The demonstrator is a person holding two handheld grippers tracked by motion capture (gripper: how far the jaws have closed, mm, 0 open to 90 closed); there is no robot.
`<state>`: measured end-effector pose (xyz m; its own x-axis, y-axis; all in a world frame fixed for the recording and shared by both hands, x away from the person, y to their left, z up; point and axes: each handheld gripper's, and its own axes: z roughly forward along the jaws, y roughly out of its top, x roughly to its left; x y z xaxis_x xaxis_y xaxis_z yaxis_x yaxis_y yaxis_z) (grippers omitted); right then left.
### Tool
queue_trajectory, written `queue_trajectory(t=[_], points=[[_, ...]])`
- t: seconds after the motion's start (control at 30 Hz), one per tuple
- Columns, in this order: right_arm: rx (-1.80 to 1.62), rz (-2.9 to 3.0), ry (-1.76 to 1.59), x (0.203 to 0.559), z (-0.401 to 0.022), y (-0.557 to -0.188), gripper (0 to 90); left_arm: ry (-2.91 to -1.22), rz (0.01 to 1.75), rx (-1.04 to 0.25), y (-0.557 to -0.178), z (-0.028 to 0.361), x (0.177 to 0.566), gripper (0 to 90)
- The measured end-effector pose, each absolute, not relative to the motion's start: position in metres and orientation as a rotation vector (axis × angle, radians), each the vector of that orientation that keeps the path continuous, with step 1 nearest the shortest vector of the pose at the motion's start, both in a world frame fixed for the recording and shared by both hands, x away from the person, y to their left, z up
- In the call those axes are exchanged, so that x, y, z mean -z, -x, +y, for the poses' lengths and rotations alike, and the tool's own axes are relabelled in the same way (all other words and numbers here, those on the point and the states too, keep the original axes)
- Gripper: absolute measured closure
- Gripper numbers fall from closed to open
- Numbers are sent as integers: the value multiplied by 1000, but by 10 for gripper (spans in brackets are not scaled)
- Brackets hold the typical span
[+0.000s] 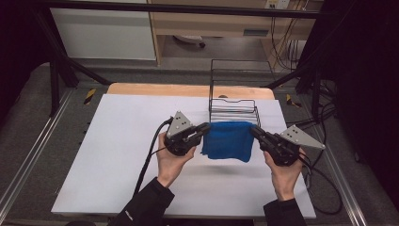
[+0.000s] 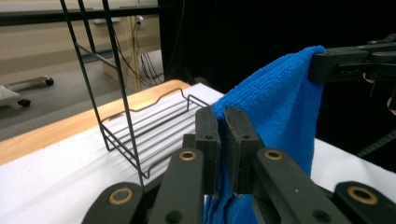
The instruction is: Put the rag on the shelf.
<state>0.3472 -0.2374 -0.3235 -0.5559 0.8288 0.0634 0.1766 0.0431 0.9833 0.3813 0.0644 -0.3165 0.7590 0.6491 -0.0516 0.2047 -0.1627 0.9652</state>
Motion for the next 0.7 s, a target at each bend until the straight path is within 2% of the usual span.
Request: queue_trajectory(t=[0.7], points=[[-1588, 1611, -962, 280, -242, -350, 861, -1599, 640, -495, -393, 52, 276, 842]])
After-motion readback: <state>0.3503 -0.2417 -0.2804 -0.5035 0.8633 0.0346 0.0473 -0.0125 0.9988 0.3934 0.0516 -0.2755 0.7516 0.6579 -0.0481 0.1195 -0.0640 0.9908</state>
